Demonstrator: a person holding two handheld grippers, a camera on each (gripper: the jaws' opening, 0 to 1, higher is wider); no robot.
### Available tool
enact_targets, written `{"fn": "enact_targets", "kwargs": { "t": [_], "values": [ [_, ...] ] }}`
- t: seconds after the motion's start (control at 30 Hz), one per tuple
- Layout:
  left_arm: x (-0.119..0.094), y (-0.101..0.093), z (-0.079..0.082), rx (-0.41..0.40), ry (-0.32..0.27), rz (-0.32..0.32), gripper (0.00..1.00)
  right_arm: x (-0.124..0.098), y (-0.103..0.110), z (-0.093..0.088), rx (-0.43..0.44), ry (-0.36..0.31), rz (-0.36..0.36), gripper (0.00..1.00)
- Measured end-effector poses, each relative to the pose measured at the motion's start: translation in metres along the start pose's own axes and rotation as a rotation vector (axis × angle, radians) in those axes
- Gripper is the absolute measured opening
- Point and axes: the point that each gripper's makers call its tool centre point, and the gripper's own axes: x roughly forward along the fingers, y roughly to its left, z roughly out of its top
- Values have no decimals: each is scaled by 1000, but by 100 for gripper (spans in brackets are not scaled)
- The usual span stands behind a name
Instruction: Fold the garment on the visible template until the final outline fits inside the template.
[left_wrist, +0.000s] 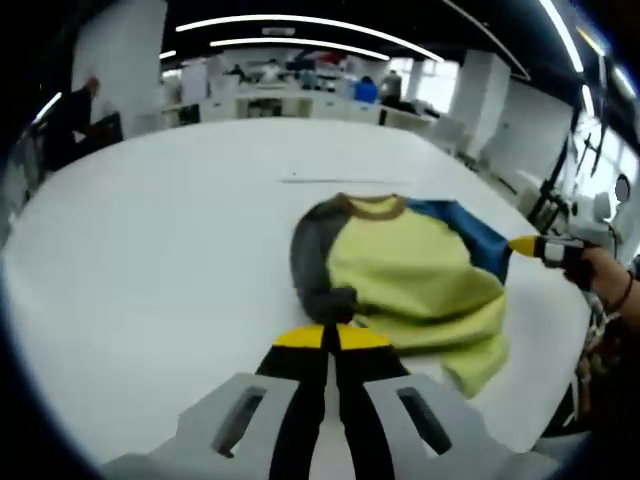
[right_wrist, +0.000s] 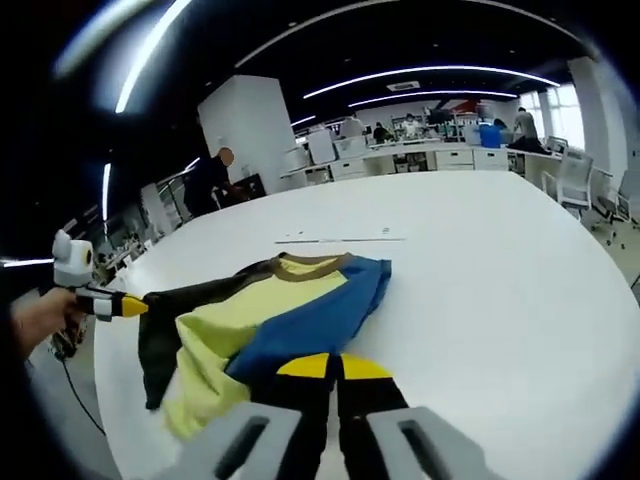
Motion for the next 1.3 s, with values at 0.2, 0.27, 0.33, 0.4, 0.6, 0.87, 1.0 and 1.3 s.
{"fn": "enact_targets", "kwargs": {
  "t": [0.2, 0.27, 0.33, 0.4, 0.6, 0.87, 1.0, 1.3],
  "values": [
    [8, 37, -4, 16, 42, 77, 0, -5, -2, 3, 6, 10, 10, 0],
    [10, 46, -4, 24, 47, 100, 0, -7, -3, 5, 7, 12, 10, 0],
    [13, 56, -3, 33, 61, 116, 0, -9, -6, 6, 7, 12, 6, 0],
    [17, 63, -3, 45, 73, 129, 0, -10, -10, 6, -1, 17, -2, 0],
    [25, 77, -4, 61, 92, 159, 0, -16, -24, 8, 5, 24, -32, 0],
    [34, 88, 0, 89, 105, 175, 0, -26, -51, 15, 11, 17, -90, 0],
    [38, 91, 4, 99, 93, 180, 0, -27, -64, 16, 12, 24, -116, 0],
    [43, 106, 11, 100, 82, 214, 0, -21, -91, 23, 29, 33, -169, 0]
  ]
}}
